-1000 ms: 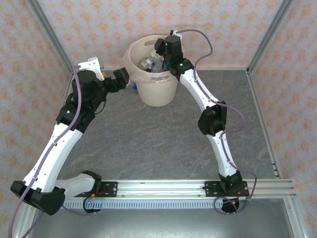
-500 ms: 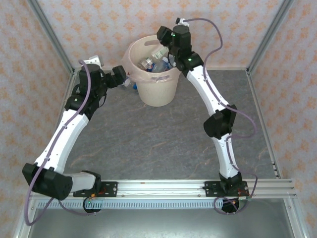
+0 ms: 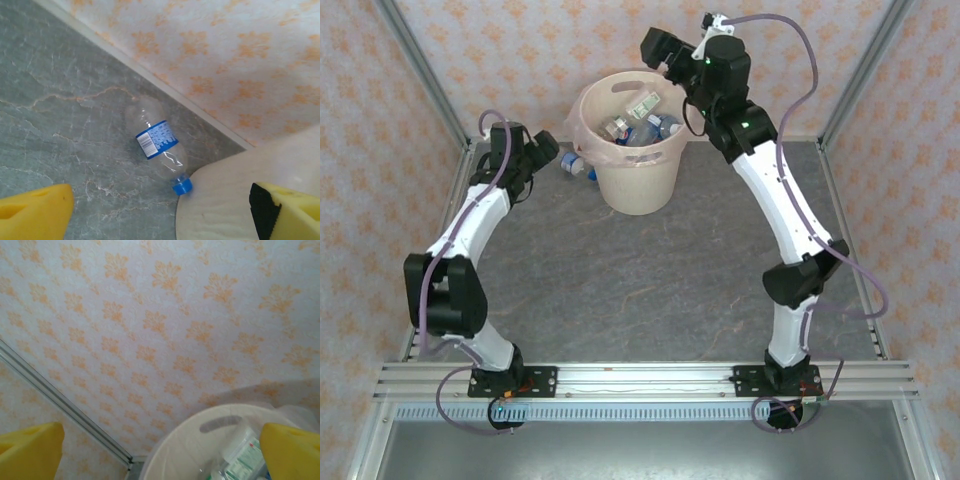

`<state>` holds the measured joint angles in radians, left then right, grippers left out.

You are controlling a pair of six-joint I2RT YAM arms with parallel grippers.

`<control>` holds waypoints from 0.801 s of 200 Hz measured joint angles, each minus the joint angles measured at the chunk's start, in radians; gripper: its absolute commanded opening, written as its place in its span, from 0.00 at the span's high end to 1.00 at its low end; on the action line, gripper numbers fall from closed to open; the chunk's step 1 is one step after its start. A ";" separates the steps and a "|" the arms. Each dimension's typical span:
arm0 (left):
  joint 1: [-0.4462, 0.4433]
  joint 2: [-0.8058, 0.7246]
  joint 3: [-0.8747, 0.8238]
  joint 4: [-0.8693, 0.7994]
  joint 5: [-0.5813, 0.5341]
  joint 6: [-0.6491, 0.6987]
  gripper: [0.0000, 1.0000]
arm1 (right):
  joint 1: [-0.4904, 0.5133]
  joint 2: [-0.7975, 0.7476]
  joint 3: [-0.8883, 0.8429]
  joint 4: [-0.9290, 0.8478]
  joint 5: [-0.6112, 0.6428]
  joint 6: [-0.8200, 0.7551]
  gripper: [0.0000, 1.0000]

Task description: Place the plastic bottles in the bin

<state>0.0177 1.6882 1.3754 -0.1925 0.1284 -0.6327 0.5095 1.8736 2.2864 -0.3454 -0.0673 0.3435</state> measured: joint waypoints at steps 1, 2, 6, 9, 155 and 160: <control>0.001 0.004 0.002 0.001 0.000 -0.001 0.09 | 0.000 -0.002 -0.003 -0.001 0.000 0.000 0.00; 0.004 0.013 0.006 0.002 0.002 -0.006 0.09 | 0.000 -0.006 -0.008 -0.002 0.002 -0.001 0.00; 0.010 0.032 0.017 0.002 0.007 -0.016 0.09 | 0.000 -0.014 -0.022 -0.005 0.004 -0.001 0.00; 0.013 0.050 0.027 0.003 0.011 -0.022 0.09 | 0.001 -0.024 -0.035 -0.009 0.009 -0.003 0.00; 0.037 0.785 0.869 -0.248 -0.013 -0.130 0.10 | 0.090 -0.398 -0.424 -0.067 0.221 -0.011 0.00; 0.035 0.789 0.869 -0.252 -0.016 -0.130 0.10 | 0.090 -0.403 -0.432 -0.067 0.225 -0.011 0.00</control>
<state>0.0525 2.4771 2.2440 -0.4442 0.1127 -0.7624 0.5995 1.4708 1.8545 -0.4122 0.1581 0.3321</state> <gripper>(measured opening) 0.898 0.996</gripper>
